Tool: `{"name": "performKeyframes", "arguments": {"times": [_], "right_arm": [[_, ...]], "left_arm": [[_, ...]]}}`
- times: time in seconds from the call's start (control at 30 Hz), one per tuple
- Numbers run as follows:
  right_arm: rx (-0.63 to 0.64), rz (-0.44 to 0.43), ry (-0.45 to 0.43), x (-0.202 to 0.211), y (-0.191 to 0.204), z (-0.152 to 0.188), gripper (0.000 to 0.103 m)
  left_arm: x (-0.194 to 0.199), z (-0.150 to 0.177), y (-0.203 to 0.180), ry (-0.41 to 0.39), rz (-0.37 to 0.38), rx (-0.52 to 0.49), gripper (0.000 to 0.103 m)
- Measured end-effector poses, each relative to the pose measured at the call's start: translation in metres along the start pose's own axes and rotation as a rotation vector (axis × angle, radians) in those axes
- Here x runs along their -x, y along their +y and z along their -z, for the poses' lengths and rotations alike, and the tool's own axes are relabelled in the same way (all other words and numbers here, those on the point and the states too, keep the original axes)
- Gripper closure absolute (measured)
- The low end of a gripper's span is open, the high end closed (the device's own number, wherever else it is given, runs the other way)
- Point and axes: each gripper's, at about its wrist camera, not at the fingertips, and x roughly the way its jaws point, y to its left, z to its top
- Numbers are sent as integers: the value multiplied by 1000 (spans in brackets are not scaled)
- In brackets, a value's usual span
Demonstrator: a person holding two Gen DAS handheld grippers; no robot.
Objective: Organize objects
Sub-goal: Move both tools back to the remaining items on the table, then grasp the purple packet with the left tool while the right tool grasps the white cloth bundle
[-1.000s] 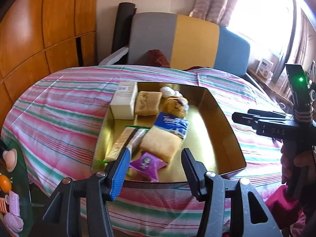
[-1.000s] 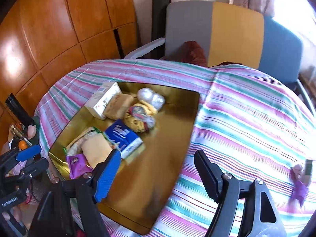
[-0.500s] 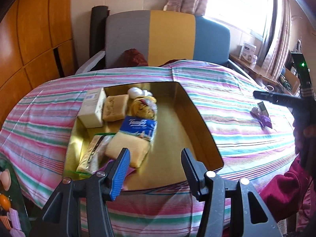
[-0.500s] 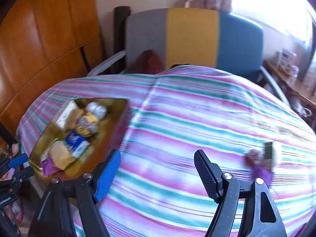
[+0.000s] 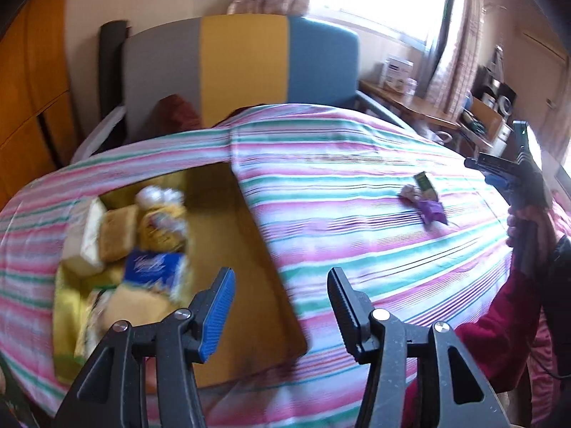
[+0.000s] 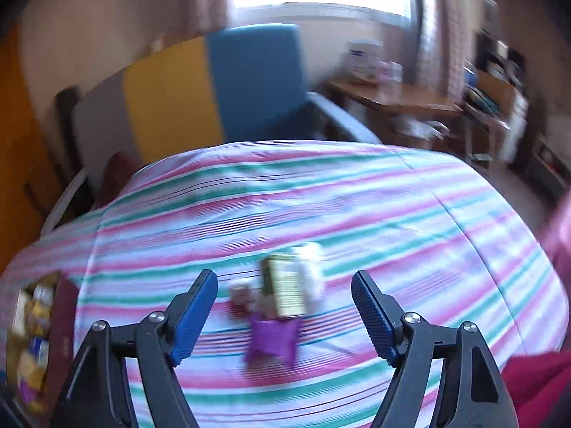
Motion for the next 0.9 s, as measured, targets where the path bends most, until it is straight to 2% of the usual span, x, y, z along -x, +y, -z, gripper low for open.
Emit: {"name": "performKeyframes", "arguments": {"times": [0.1,0.17,0.23,0.3,0.33,0.53,0.63,0.67,0.73,0.83,0.9], "right_arm": [[-187,3,10,-5,-37,1,25],[-262,-14,2,-2,-52,1,25],[-293,-26,11,-4,-58,2,25],[-310,-41,41,-10,-61,3,25],[-313,-47,50,-12,-61,4,25],[-318,-85,88,-21,-58,7,25],[-338,-108,97,-23,-62,9,25],[-341,-115,98,-22,-62,9,25],[-344,-131,99,-22,-62,10,25],[-345,-154,109,-24,-60,10,25],[-346,-168,121,-26,-60,10,25]], "left_arm": [[-19,-16,-22,21,48,-19,49],[-37,-26,-38,48,108,-17,50],[-57,-34,-56,91,166,-12,59],[-77,-39,-75,128,185,-26,62],[-87,-42,-85,145,199,-33,67],[-132,-52,-143,225,332,-45,67],[-154,-61,-170,261,384,-45,51],[-160,-63,-177,266,385,-54,43],[-172,-67,-194,269,390,-90,33],[-191,-74,-211,290,400,-109,29],[-203,-78,-218,296,394,-109,22]]}}
